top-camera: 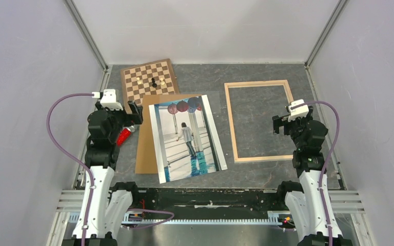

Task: Put the photo into the frame
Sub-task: Pick up the photo frame item at the center of the board.

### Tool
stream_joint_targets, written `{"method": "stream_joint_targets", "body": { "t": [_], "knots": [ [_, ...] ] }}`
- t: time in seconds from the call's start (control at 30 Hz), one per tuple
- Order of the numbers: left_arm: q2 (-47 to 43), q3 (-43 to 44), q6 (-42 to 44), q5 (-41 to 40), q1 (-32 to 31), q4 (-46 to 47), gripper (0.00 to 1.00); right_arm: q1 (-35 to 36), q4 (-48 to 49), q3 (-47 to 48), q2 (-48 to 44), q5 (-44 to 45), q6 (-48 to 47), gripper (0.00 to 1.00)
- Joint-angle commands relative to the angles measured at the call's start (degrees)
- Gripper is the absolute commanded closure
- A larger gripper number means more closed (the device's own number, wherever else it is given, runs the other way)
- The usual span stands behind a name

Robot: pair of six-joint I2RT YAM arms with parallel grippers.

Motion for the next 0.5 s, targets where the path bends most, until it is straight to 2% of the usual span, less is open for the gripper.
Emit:
{"method": "stream_joint_targets", "body": {
  "t": [0.0,0.13,0.27,0.47],
  "knots": [
    [-0.23,1.34,1.94,3.82,0.33,0.04,0.0,0.03,0.08,3.87,1.43,-6.28,-0.24,0.02],
    [1.26,0.42,1.86,8.25,0.36,0.82,0.0,3.6,-1.76,6.33,6.03,-9.15,-0.44,0.02],
    [2.78,-0.36,1.68,9.25,0.35,1.61,0.0,13.09,-1.61,9.0,11.53,-5.02,-1.4,0.02],
    [4.13,-3.4,1.57,11.61,0.31,4.69,0.0,24.56,5.4,10.58,20.94,-3.1,2.33,0.02]
  ]
}}
